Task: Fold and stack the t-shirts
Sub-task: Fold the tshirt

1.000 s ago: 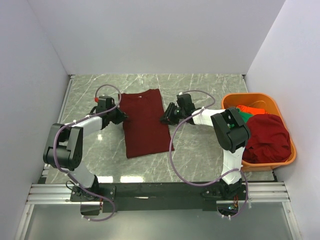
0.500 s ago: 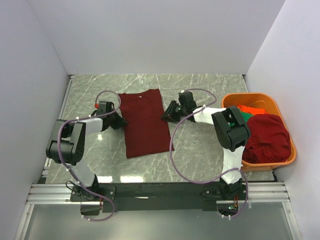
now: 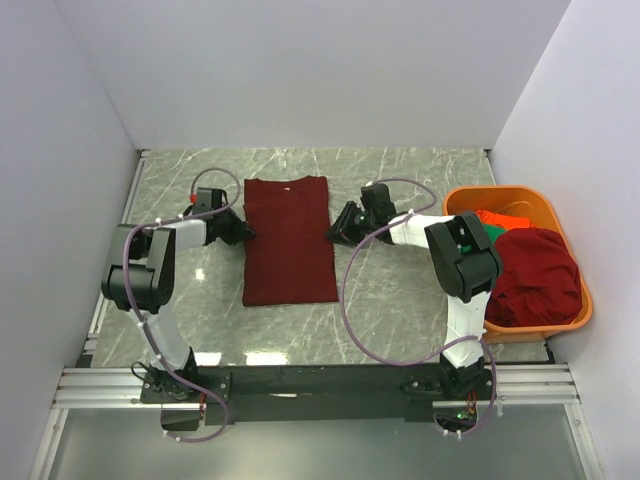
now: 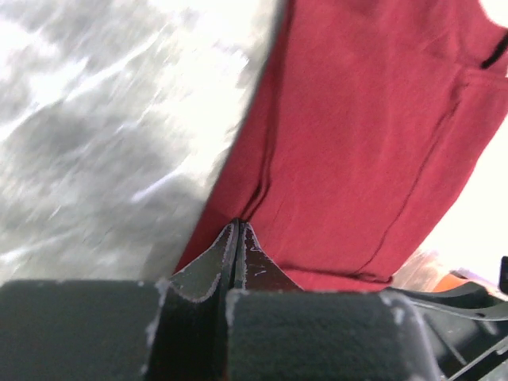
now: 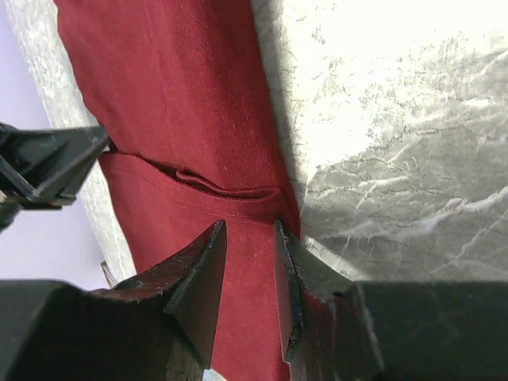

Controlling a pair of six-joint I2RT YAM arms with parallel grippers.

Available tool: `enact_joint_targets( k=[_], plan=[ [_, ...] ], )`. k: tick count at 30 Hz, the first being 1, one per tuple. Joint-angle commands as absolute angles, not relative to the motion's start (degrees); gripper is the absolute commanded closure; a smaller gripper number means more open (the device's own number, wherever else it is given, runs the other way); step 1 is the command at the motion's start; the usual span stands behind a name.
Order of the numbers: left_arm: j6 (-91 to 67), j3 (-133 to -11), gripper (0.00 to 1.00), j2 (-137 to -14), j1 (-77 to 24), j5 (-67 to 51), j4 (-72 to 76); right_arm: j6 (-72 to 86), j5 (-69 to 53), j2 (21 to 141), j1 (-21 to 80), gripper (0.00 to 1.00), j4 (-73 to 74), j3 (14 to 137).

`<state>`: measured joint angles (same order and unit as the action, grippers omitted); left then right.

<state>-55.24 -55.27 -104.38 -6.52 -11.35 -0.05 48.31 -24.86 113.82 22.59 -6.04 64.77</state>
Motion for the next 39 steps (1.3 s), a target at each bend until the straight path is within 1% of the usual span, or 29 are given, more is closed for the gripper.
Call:
enact_joint_targets(
  k=[1,3,4,7,8,9,10,14,15,17,18,21,24,26,31,35,36,39],
  plan=[
    [-53.8,-59.8,0.99,-105.1,-6.1,-13.1,-1.2,47.5,-24.3,114.9,21.7,0.62,-5.1,68.5],
    [-53.8,-61.2,0.96,-104.2,-6.1,-13.5,-1.3,47.1,-24.3,115.3,21.6,0.62,-4.1,69.5],
    [-53.4,-61.9,0.93,-102.8,-6.1,-13.1,-3.1,47.1,-24.3,115.7,21.4,0.62,-3.8,70.4],
    [-52.1,-63.8,0.85,-98.4,-5.9,-10.3,-6.4,46.4,-24.2,116.0,21.0,0.62,-2.4,71.7],
    [-52.0,-63.5,0.79,-96.9,-5.9,-9.7,-7.9,46.1,-24.0,115.8,20.9,0.62,-2.1,71.7],
    [-52.0,-62.2,0.77,-95.1,-6.0,-9.0,-8.4,45.9,-23.5,115.7,20.8,0.62,-1.6,71.7],
    [-52.2,-61.1,0.71,-91.4,-5.9,-7.1,-9.0,45.7,-23.1,114.9,20.7,0.62,-1.3,71.4],
    [-53.0,-52.5,0.64,-81.1,-5.9,-2.6,-12.5,44.0,-21.7,110.8,20.8,0.61,-0.4,69.1],
    [-53.3,-47.5,0.62,-79.0,-6.0,-2.3,-12.5,43.5,-21.7,109.8,21.0,0.60,0.7,67.7],
    [-54.3,-42.4,0.60,-72.6,-6.0,-2.5,-12.1,42.3,-21.1,106.4,21.6,0.60,1.0,65.5],
    [-54.4,-38.3,0.59,-70.9,-6.1,-2.5,-12.3,41.8,-20.5,105.0,22.8,0.59,1.6,63.1],
    [-54.1,-31.7,0.59,-63.9,-6.2,-2.9,-13.1,40.9,-17.3,98.1,25.2,0.58,1.6,57.9],
    [-53.9,-27.4,0.62,-60.0,-6.8,-5.4,-12.1,40.5,-14.8,94.6,27.9,0.58,2.0,54.3],
    [-53.9,-25.9,0.64,-56.3,-7.3,-7.0,-10.5,41.2,-15.3,92.3,31.1,0.58,0.8,52.5],
    [-54.3,-22.9,0.68,-53.4,-11.0,-8.9,-8.1,43.0,-15.4,95.1,38.6,0.59,0.2,52.0],
    [-54.9,-20.5,0.69,-52.2,-13.4,-9.2,-3.0,44.0,-15.4,97.9,39.7,0.59,-2.7,51.0],
    [-55.1,-19.9,0.70,-53.3,-14.4,-9.5,-2.4,44.0,-15.2,98.3,39.8,0.59,-3.1,50.2],
    [-55.3,-19.6,0.81,-56.1,-16.6,-7.7,-2.9,44.3,-14.7,98.1,39.8,0.59,-3.6,48.0]
  ],
)
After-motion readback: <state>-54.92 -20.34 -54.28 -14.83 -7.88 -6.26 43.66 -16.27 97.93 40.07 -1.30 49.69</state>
